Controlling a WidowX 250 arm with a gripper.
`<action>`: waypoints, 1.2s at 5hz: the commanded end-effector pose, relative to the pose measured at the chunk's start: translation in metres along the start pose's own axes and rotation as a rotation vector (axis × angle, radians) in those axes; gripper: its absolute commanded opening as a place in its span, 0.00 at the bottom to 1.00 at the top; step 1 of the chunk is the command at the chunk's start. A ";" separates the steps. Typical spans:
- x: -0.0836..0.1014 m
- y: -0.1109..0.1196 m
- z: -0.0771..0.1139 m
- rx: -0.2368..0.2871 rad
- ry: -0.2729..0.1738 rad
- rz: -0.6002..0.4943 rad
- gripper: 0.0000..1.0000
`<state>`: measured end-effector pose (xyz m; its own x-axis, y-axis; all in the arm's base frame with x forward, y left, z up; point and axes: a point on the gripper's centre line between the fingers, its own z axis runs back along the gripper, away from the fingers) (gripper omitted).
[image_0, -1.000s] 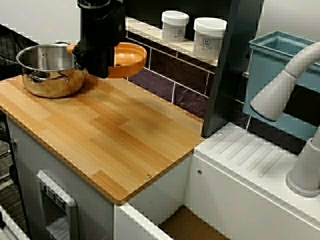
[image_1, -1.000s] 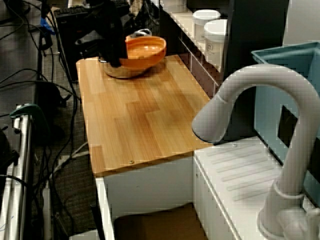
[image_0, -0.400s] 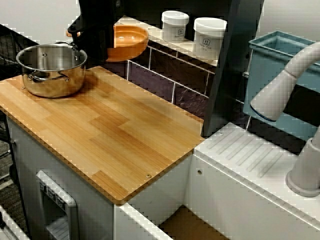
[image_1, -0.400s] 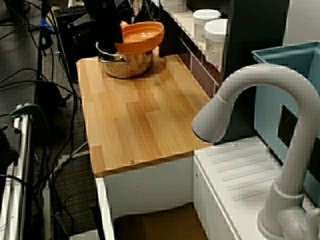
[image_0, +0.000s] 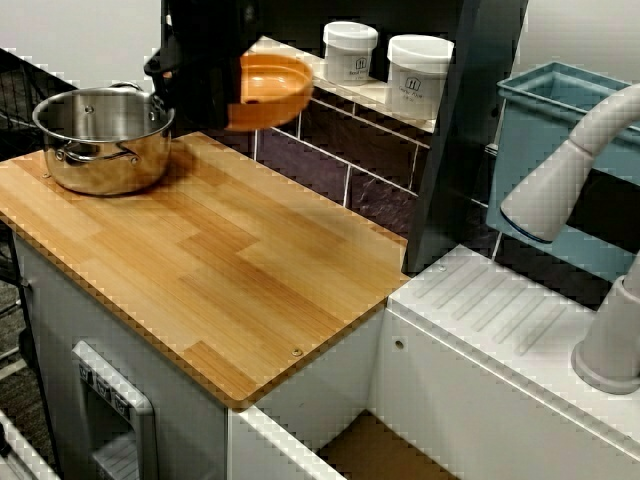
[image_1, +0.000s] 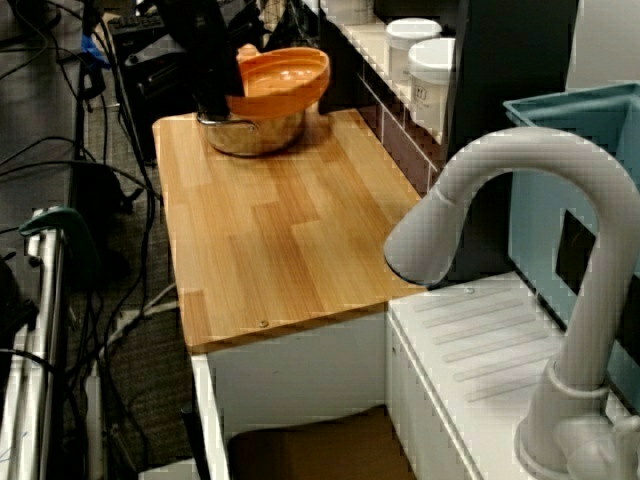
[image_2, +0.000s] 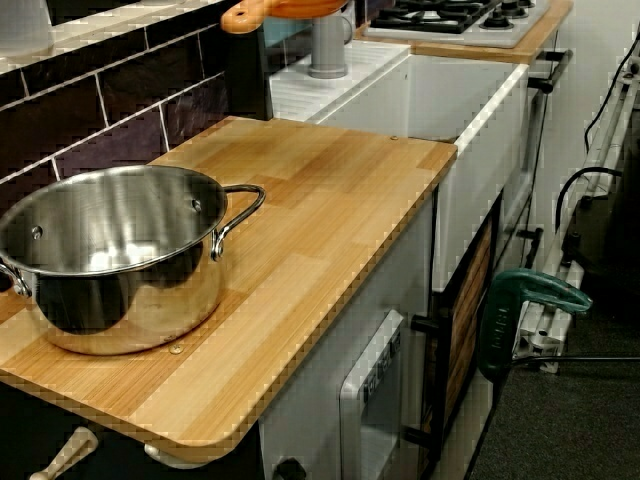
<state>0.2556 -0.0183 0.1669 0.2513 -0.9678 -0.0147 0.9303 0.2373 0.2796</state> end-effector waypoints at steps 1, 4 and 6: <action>0.001 -0.007 0.008 -0.026 -0.054 -0.013 0.00; -0.016 0.004 0.016 -0.287 -0.164 -0.037 0.00; -0.016 0.004 0.014 -0.321 -0.149 -0.032 0.00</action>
<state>0.2474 -0.0124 0.1753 0.2108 -0.9696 0.1242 0.9762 0.2022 -0.0779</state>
